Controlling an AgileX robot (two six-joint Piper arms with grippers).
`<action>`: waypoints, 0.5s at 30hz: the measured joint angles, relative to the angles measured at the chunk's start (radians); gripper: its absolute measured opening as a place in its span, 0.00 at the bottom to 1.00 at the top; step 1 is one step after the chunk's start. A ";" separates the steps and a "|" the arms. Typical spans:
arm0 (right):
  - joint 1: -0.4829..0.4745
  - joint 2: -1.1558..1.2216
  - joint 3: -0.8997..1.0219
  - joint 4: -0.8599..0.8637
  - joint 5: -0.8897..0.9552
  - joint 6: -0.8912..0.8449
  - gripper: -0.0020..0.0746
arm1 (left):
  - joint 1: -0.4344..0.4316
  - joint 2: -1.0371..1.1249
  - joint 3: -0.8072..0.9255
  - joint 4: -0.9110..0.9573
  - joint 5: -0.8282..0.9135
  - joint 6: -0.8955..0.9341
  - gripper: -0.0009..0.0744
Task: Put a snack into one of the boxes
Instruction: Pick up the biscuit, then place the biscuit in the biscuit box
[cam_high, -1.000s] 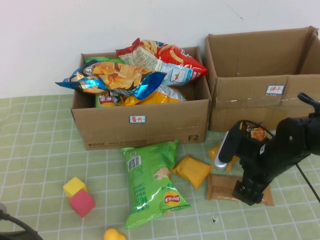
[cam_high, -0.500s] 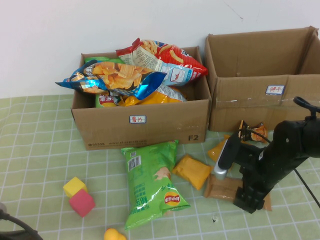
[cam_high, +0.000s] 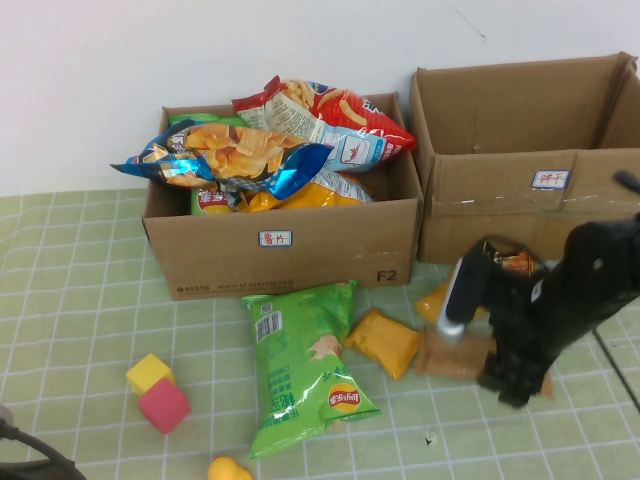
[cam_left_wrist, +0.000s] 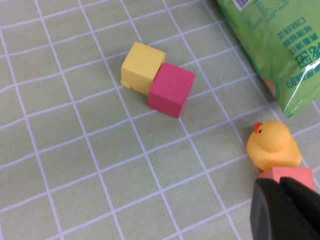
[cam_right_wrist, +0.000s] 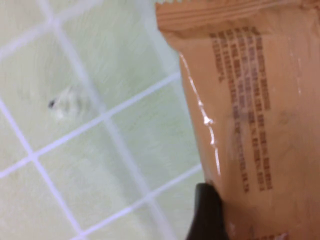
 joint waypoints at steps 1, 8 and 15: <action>0.000 -0.030 0.000 -0.003 -0.002 0.002 0.63 | 0.000 0.000 0.000 0.000 0.000 0.000 0.01; 0.000 -0.244 -0.058 -0.007 -0.177 0.054 0.63 | 0.000 0.000 0.000 -0.004 0.000 0.000 0.01; 0.000 -0.234 -0.217 0.155 -0.682 0.149 0.63 | 0.000 0.000 0.000 -0.008 0.000 0.000 0.01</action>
